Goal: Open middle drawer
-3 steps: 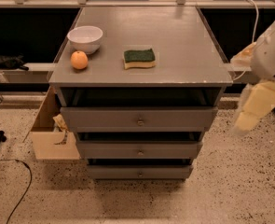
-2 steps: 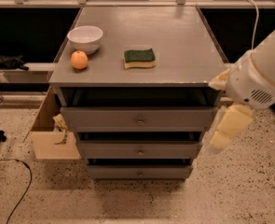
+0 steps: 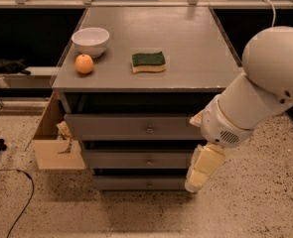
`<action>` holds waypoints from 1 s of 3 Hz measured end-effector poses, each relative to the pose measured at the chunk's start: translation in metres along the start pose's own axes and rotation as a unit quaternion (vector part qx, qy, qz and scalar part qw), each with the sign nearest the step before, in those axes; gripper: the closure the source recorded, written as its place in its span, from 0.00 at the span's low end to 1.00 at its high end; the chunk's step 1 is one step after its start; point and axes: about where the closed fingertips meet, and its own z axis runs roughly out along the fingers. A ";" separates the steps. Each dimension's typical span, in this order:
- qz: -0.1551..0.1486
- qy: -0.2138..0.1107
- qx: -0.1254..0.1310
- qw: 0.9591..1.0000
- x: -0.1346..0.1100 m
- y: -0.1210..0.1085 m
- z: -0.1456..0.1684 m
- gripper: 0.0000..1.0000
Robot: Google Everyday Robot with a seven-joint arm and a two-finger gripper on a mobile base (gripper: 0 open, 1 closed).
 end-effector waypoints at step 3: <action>0.246 -0.104 0.088 0.960 0.083 -0.058 0.046 0.00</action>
Offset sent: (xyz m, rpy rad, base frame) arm 0.0463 -0.0942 -0.0855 0.2866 -0.0091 -0.6280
